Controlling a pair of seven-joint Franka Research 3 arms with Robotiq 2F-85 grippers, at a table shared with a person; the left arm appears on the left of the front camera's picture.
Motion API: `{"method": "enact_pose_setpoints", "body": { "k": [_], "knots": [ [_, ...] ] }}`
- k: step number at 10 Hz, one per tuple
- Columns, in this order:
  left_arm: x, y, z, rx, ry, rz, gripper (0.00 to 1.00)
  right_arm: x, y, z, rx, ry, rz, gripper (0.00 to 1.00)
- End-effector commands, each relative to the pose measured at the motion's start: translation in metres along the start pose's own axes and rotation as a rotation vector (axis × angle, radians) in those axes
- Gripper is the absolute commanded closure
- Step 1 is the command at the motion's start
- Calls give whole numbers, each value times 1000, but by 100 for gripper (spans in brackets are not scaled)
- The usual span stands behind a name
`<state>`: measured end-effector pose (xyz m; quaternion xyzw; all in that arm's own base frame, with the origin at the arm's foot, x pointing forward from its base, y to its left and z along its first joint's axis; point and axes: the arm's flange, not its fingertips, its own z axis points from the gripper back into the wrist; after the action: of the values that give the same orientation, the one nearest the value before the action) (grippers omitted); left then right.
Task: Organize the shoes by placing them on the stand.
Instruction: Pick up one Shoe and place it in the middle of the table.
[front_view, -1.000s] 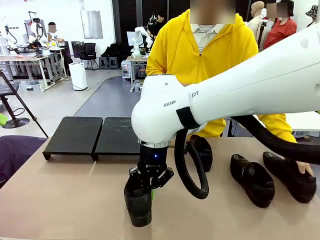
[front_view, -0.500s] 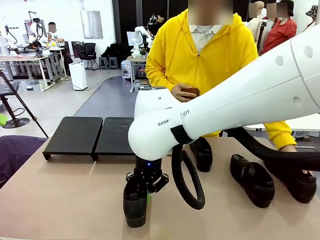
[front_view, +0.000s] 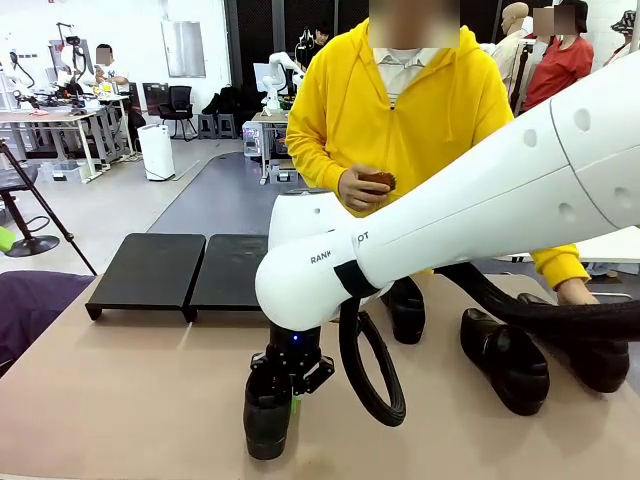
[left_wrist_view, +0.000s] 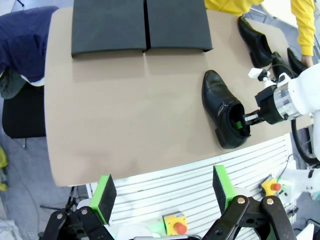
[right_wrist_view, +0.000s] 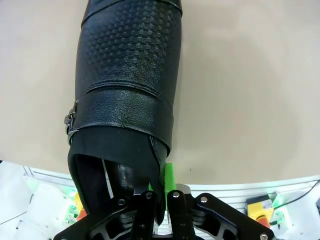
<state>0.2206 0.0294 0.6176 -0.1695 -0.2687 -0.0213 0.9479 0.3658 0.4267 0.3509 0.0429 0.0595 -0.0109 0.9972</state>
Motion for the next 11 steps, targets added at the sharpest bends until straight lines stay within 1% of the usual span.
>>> {"method": "enact_pose_setpoints", "body": {
  "k": [1,2,3,6,7,9,10,11],
  "knots": [
    [1,1,-1,-11,-11,-4,0,0,0,3,52,24,14,64],
    [1,1,-1,-11,-11,-4,0,-1,-1,5,63,26,16,15],
    [1,1,-1,-11,-11,-4,0,-1,-3,10,70,19,12,0],
    [1,1,-1,-11,-11,-4,0,-4,-12,24,77,2,2,0],
    [1,1,-1,-11,-11,-4,0,-5,-14,30,97,10,12,0],
    [1,1,-1,-11,-11,-4,0,-14,-16,55,97,-17,30,0],
    [1,1,-1,-11,-11,-4,0,-19,-19,66,70,-40,44,0],
    [1,1,-1,-11,-11,-4,0,-22,-32,74,-3,-86,136,0]
  ]
}}
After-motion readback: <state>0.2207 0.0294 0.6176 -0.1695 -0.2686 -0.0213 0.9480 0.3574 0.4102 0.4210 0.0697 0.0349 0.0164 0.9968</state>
